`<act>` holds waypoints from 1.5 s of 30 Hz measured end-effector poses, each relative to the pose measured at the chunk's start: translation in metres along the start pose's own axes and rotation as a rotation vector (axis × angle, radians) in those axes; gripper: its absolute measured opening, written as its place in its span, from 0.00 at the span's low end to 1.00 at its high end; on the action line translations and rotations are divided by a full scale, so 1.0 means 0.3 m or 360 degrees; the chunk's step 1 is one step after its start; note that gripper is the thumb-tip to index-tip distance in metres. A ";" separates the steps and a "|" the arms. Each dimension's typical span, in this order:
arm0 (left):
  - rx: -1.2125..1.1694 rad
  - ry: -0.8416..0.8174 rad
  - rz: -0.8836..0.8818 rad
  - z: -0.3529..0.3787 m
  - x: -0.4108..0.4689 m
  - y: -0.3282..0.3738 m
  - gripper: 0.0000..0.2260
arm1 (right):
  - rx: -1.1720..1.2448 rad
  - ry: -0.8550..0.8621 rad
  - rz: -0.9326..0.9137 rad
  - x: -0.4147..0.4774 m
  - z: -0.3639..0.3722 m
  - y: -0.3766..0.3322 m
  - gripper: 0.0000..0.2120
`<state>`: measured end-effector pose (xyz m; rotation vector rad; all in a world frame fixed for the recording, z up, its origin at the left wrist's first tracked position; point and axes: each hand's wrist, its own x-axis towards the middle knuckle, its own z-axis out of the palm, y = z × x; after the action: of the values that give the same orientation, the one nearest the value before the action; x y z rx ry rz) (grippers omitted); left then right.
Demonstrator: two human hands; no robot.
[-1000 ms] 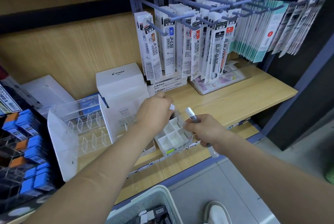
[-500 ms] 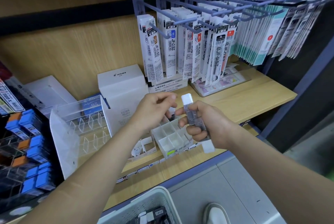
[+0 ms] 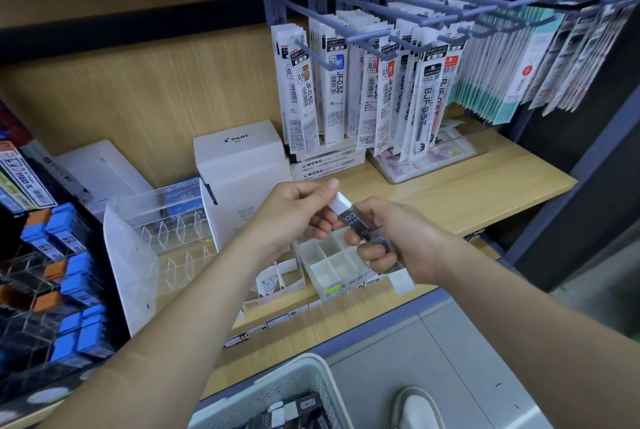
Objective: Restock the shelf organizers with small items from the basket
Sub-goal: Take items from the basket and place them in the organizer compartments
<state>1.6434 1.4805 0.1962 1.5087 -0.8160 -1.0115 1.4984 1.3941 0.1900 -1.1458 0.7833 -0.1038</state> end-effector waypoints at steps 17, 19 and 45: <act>0.1294 0.0464 0.0459 -0.016 0.031 -0.035 0.07 | 0.0632 0.0599 -0.0209 0.014 -0.050 -0.004 0.21; 0.1377 0.0545 0.0545 -0.018 0.039 -0.030 0.08 | 0.0653 0.0542 -0.0222 0.014 -0.049 0.000 0.21; 0.2015 0.0268 0.0538 0.013 0.118 -0.055 0.13 | 0.0384 0.0376 -0.0172 0.041 -0.061 0.063 0.16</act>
<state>1.6534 1.4499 0.1737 2.3024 -1.6653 0.0021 1.4906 1.3826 0.1645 -0.9558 0.8907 -0.4193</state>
